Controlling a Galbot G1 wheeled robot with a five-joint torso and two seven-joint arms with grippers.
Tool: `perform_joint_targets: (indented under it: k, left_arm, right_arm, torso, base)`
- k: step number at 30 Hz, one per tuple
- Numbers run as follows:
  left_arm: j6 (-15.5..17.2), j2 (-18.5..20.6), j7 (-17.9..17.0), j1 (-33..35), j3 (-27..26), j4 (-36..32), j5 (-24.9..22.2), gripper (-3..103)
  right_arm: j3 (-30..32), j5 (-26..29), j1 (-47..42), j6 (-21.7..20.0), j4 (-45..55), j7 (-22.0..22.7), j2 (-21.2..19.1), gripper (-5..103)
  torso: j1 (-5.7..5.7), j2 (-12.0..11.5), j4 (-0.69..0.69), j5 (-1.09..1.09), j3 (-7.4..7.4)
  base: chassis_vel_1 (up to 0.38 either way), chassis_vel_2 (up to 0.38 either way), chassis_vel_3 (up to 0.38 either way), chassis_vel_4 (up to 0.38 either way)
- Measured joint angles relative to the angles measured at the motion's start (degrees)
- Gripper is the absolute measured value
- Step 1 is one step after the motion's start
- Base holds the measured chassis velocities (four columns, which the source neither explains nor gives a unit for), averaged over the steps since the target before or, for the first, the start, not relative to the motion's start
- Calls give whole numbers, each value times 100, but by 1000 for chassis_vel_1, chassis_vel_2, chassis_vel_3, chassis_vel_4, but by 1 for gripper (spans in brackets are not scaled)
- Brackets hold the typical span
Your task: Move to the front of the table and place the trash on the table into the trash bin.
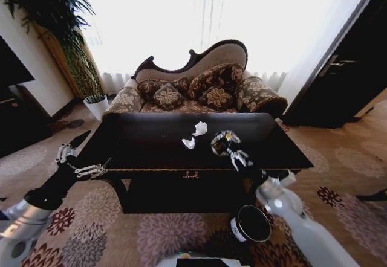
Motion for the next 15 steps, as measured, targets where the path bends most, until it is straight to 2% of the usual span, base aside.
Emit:
perform_joint_targets:
  k: [2,4,6,15]
  left_arm:
    - [1,23,0,-41,1,4,-49,100]
    - [1,29,0,-49,1,8,-58,100]
    - [1,56,0,-79,-1,30,-104,100]
    - [-8,73,2,-180,60,92,-129,100]
  right_arm:
    - [-7,-340,-276,105,4,-369,180,0]
    - [-10,-424,-318,129,-12,-419,210,0]
    - [-81,-824,-531,292,-186,-662,336,0]
    - [-327,-1698,-921,718,-755,-1137,561,0]
  torso:
    - [0,0,-1,-1,0]
    - [1,0,-1,-1,0]
    - [1,0,0,0,0]
    - [1,0,-1,0,0]
  base:
    - [0,0,0,0]
    - [0,0,0,0]
    - [0,0,0,0]
    - [0,0,0,0]
